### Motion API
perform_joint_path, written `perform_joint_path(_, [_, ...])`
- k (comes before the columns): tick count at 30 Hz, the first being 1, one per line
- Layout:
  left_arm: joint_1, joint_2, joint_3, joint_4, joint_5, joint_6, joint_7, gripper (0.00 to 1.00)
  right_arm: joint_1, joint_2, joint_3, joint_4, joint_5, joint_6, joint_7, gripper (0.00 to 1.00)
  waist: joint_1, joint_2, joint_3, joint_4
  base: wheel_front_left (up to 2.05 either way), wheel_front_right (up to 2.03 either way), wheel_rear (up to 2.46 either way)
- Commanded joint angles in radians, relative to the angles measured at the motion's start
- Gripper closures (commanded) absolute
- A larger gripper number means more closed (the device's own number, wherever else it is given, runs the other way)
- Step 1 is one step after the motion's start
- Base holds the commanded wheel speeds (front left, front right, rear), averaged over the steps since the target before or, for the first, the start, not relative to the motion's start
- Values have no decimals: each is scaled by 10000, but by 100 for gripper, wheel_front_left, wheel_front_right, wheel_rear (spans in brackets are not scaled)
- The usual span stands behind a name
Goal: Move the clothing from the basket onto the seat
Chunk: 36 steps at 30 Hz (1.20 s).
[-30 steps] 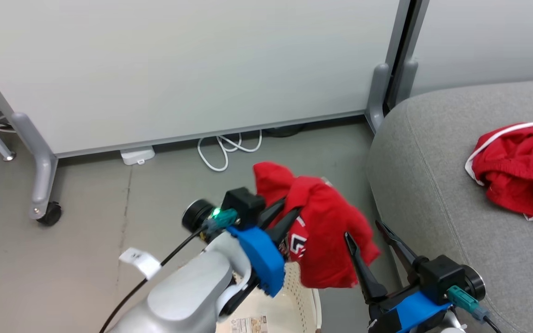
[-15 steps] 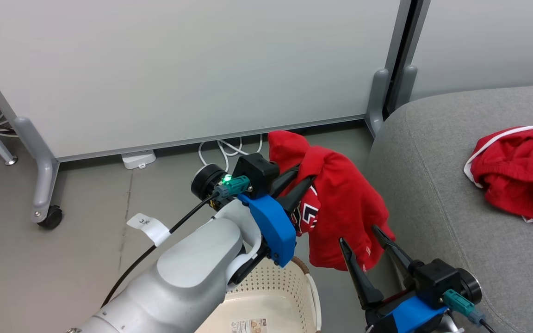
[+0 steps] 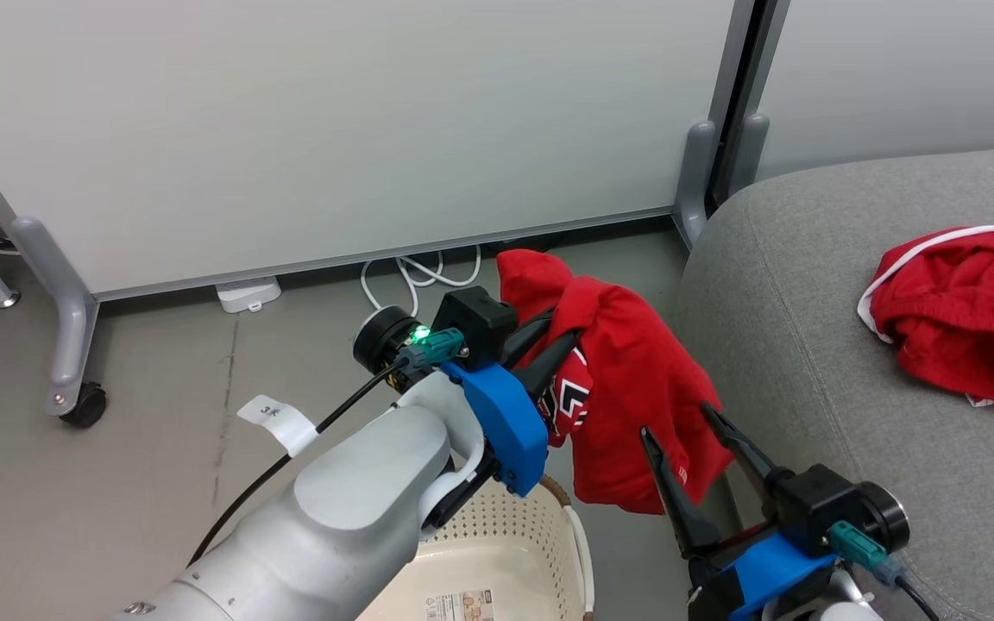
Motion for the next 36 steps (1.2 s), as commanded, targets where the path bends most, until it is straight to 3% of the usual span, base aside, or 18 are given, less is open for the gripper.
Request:
perform_joint_path(1, [-193,-6,-38,42,-8,-4,-73,100,-181,-18,-75,-11,-133,5,70,0,0,-1,26,-7,0,0,0])
perform_joint_path(8, [-336,-19,-255,143,-80,-5,-133,100,-790,-47,-153,467,-577,5,726,0,0,-1,148,8,0,0,0])
perform_joint_path(17, [-458,-50,-511,133,-107,-5,-199,100,-1981,-787,223,1515,-481,3,1219,0,0,-1,246,158,0,0,0])
perform_joint_path(30, [-585,-17,-869,-506,-282,-5,-245,100,-3671,-1461,1910,3505,1172,3,1127,0,0,-1,261,376,0,0,0])
perform_joint_path(36, [-597,72,-956,-694,-390,-5,-257,100,-4302,-1281,2353,4294,1533,5,645,0,0,-1,226,407,0,0,0])
